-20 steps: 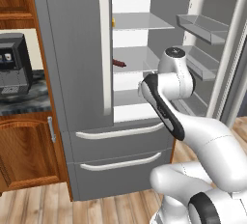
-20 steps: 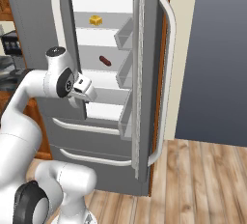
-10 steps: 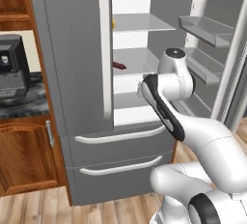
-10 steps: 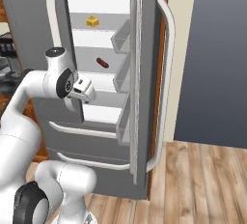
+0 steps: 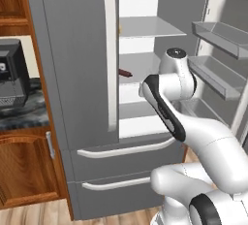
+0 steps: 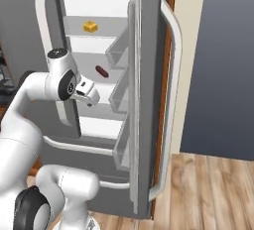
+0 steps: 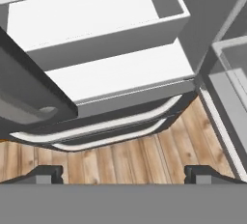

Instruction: Retrieve the sausage and cheese from the fridge and place them on the cutting board on the counter.

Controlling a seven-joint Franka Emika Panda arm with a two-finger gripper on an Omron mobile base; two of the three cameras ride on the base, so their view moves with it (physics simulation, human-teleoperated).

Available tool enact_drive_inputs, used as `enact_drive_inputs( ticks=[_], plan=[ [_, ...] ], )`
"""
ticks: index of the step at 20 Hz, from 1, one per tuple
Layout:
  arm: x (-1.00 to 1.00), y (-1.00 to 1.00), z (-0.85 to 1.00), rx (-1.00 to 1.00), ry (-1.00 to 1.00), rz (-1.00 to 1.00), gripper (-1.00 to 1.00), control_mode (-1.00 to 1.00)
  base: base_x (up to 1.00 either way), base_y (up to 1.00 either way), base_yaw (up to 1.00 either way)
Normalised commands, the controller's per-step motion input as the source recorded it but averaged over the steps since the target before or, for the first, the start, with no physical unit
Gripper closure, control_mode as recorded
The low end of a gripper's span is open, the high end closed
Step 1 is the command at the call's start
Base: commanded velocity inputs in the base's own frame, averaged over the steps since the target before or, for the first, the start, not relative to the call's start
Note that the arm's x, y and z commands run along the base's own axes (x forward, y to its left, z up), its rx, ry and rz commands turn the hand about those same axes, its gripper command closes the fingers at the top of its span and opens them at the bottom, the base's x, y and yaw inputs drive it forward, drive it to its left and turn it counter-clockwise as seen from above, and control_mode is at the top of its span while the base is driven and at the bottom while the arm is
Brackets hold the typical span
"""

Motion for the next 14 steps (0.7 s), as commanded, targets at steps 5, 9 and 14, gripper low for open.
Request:
enact_drive_inputs(
  ticks=[5,9,14],
  plan=[
    [0.00,0.00,0.00,0.00,0.00,0.00,-1.00,1.00,0.60,0.06,0.07],
    [0.00,0.00,0.00,0.00,0.00,0.00,-1.00,1.00,0.53,0.00,0.09],
    [0.00,0.00,0.00,0.00,0.00,0.00,-1.00,1.00,0.10,0.00,0.04]
  ],
)
